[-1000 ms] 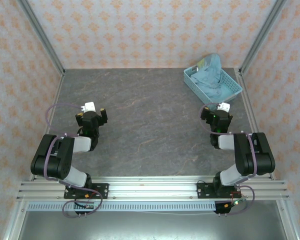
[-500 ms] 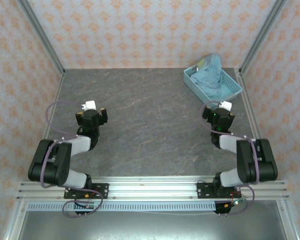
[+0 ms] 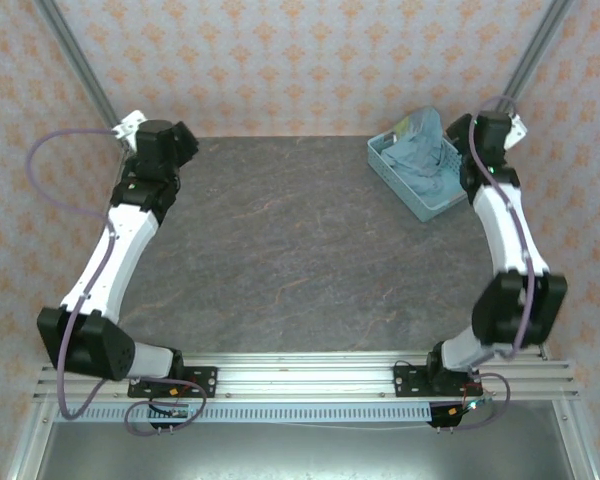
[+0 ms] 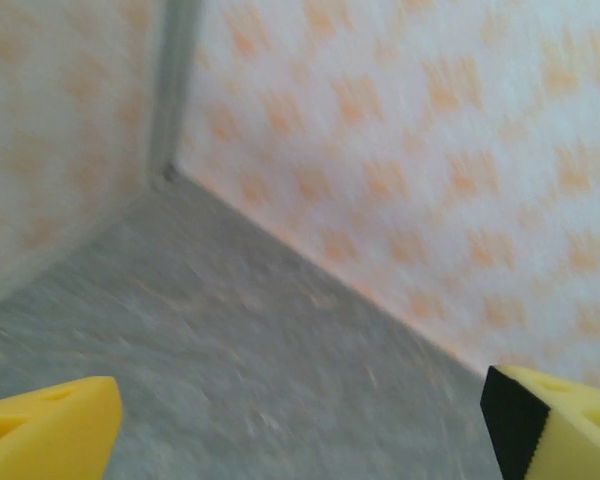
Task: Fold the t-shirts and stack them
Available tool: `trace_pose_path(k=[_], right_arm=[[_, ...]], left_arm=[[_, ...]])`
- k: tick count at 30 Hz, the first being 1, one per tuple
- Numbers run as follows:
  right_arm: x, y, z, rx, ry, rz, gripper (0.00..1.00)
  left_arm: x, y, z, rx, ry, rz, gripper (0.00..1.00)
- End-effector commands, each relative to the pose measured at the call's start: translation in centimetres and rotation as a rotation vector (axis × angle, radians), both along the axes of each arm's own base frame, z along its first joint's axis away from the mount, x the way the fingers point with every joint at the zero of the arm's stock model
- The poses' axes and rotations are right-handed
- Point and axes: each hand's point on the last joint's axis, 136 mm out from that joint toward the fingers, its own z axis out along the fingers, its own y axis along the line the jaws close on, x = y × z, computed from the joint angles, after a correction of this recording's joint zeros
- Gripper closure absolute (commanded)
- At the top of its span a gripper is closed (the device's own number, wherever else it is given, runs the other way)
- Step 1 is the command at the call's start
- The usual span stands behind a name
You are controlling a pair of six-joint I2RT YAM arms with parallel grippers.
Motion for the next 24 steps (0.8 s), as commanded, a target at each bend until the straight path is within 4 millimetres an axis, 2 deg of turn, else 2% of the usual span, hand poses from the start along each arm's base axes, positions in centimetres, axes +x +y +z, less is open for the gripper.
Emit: trace_pose_path(k=[1, 4, 9, 13, 16, 17, 18, 20, 21, 22, 23, 24], right_arm=[[1.5, 3.0, -9.2, 0.207, 0.299, 0.113, 0.10], [4.2, 3.7, -12.7, 0.269, 0.369, 0.142, 0.10], [6.8, 4.4, -18.5, 0.356, 0.464, 0.146, 0.14], [8.2, 4.7, -21.5, 0.412, 0.484, 0.120, 0.21], [9.1, 4.8, -22.9, 0.440, 0.480, 0.105, 0.36], [9.4, 4.8, -23.1, 0.443, 0.477, 0.103, 0.43], [9.6, 4.7, -23.0, 0.445, 0.469, 0.098, 0.55], [10.1, 4.3, -21.9, 0.424, 0.439, 0.090, 0.82], [10.2, 3.9, -20.8, 0.398, 0.408, 0.082, 0.91], [10.4, 3.5, -19.1, 0.371, 0.363, 0.076, 0.95], [10.5, 3.0, -16.9, 0.338, 0.306, 0.068, 1.00], [10.5, 2.5, -14.3, 0.301, 0.249, 0.060, 1.00]], left_arm=[[0.5, -7.9, -5.0, -0.132, 0.210, -0.268, 0.11], [0.9, -13.1, -4.3, -0.155, 0.202, -0.423, 0.13], [0.0, -19.5, -3.0, -0.196, 0.159, -0.591, 0.13], [-0.8, -22.2, -2.4, -0.219, 0.145, -0.647, 0.13], [-1.4, -23.1, -2.5, -0.215, 0.158, -0.667, 0.14], [-1.5, -23.3, -2.6, -0.213, 0.164, -0.669, 0.15], [-1.7, -23.3, -2.7, -0.210, 0.167, -0.668, 0.16], [-1.9, -23.2, -2.7, -0.208, 0.169, -0.661, 0.18], [-2.0, -23.0, -2.7, -0.204, 0.170, -0.655, 0.19], [-2.0, -22.8, -2.6, -0.201, 0.168, -0.649, 0.19], [-2.1, -22.7, -2.4, -0.197, 0.164, -0.646, 0.20], [-2.2, -22.6, -2.3, -0.194, 0.163, -0.645, 0.21]])
